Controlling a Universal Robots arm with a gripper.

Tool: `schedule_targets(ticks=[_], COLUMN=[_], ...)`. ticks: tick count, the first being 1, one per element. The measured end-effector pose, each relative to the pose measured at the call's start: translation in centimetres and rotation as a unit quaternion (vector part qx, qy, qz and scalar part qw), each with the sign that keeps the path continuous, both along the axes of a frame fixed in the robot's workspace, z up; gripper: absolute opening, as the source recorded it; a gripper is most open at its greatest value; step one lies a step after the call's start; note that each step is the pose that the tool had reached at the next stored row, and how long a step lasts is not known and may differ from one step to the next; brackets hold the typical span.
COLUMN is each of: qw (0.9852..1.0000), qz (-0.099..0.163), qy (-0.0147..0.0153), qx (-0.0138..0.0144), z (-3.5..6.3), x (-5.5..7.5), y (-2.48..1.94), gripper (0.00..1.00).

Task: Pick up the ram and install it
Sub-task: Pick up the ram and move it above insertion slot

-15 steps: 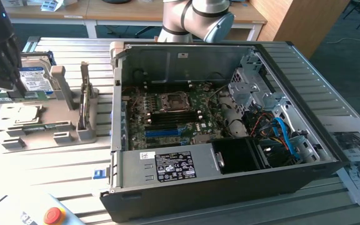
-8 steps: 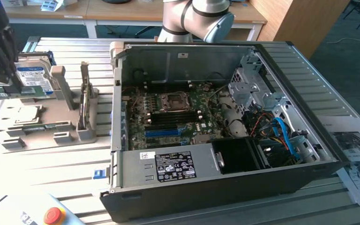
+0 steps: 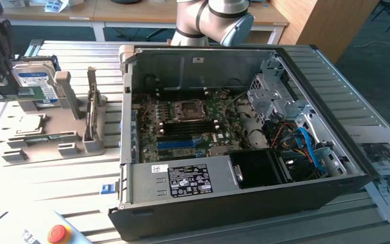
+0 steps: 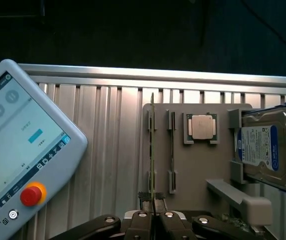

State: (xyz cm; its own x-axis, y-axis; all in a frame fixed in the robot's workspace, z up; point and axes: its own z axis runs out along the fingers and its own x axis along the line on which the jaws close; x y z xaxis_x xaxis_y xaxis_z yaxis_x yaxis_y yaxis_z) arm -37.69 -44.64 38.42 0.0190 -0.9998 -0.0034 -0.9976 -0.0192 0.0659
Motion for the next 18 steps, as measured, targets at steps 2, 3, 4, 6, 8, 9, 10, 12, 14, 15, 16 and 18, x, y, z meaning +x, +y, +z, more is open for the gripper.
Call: schedule_targets(ticks=[2, 3, 4, 6, 8, 9, 10, 12, 14, 15, 16, 18], qw=[1.0, 1.0, 1.0, 1.0, 1.0, 1.0, 1.0, 0.9999, 0.9999, 0.9999, 0.9999, 0.9998], qz=[0.0, 0.0, 0.0, 0.0, 0.0, 0.0, 0.0, 0.0, 0.0, 0.0, 0.0, 0.0], qy=[0.0, 0.0, 0.0, 0.0, 0.0, 0.0, 0.0, 0.0, 0.0, 0.0, 0.0, -0.0001], qx=[-0.0017, -0.0027, -0.0036, -0.0057, -0.0078, -0.0088, -0.0099, -0.0121, -0.0144, -0.0154, -0.0165, -0.0181], z=[0.39, 0.59, 0.78, 1.17, 1.53, 1.7, 1.87, 2.2, 2.53, 2.69, 2.82, 2.96], x=[0.0, 0.0, 0.0, 0.0, 0.0, 0.0, 0.0, 0.0, 0.0, 0.0, 0.0, 0.0], y=[0.0, 0.0, 0.01, 0.01, 0.01, 0.02, 0.02, 0.02, 0.03, 0.03, 0.03, 0.03], gripper=[0.12, 0.12, 0.12, 0.12, 0.12, 0.12, 0.12, 0.12, 0.12, 0.12, 0.12, 0.12])
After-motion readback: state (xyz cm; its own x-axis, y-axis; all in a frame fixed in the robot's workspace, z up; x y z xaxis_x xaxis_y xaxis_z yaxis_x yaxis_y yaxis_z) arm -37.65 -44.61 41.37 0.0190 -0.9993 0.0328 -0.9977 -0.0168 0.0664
